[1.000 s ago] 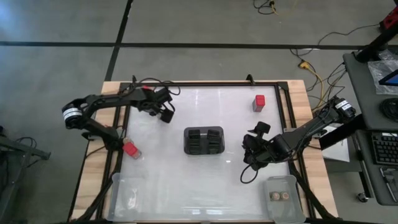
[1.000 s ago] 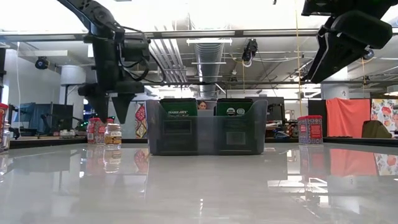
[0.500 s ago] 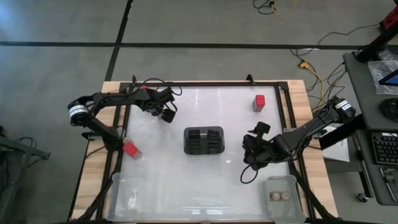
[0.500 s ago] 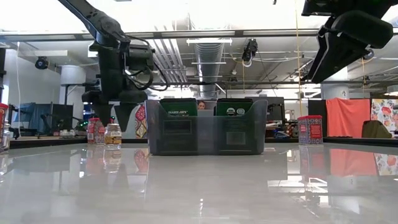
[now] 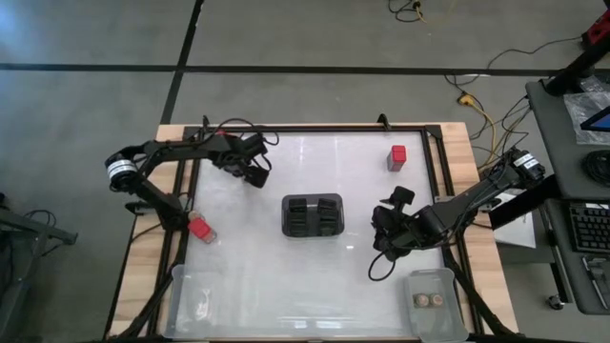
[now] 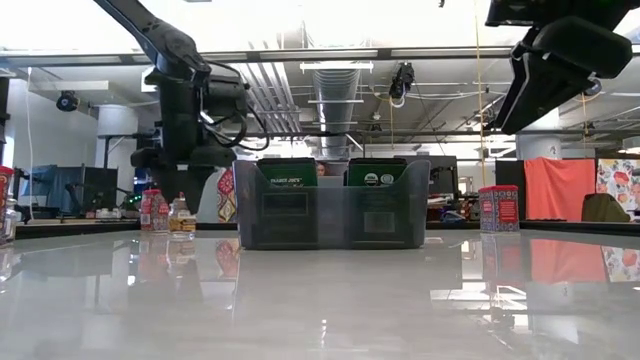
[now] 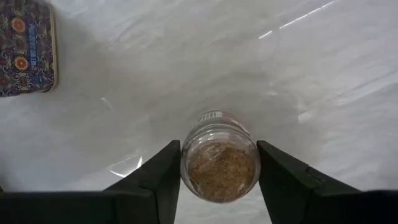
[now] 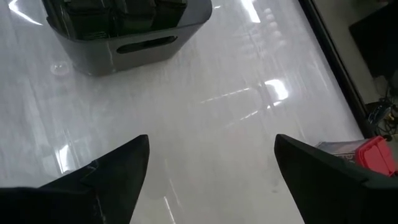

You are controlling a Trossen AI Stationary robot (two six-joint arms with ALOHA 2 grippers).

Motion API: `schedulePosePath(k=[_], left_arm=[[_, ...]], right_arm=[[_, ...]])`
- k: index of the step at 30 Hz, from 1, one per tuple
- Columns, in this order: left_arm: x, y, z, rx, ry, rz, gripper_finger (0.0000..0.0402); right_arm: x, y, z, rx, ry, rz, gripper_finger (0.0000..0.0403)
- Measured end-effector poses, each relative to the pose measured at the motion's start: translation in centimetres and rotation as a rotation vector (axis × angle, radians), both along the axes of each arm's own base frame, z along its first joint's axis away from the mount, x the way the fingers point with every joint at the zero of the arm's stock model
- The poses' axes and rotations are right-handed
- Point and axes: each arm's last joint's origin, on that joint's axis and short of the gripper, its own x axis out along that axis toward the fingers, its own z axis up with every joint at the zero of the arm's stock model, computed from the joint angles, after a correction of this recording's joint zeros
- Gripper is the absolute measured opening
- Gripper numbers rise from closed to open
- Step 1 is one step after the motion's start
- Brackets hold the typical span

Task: Sort spices by type
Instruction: Put the brown seasoning bottle into the gray bin

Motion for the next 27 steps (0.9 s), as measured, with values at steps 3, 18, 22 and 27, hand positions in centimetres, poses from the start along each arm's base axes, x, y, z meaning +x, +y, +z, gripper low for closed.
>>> schedulePosePath(k=[3,18,22,27], left_arm=[[1.1,0.2,1.8,0.030,-0.041,-0.044,0.0161],[12.8,3.2,9.3,0.175,-0.138,-0.410,0.0161],[16.6,3.2,8.3,0.162,-0.091,-0.540,0.0160],[20.4,2.5,7.3,0.125,-0.131,-0.646,0.0160]], right_arm=[[-0.2,-0.1,0.4,-0.018,0.033,0.009,0.0327],[-1.7,-0.9,3.9,0.034,-0.059,-0.040,0.0299],[-2.0,-1.0,4.1,0.052,-0.073,-0.065,0.0303],[-2.0,-1.0,4.0,0.061,-0.067,-0.077,0.0313]])
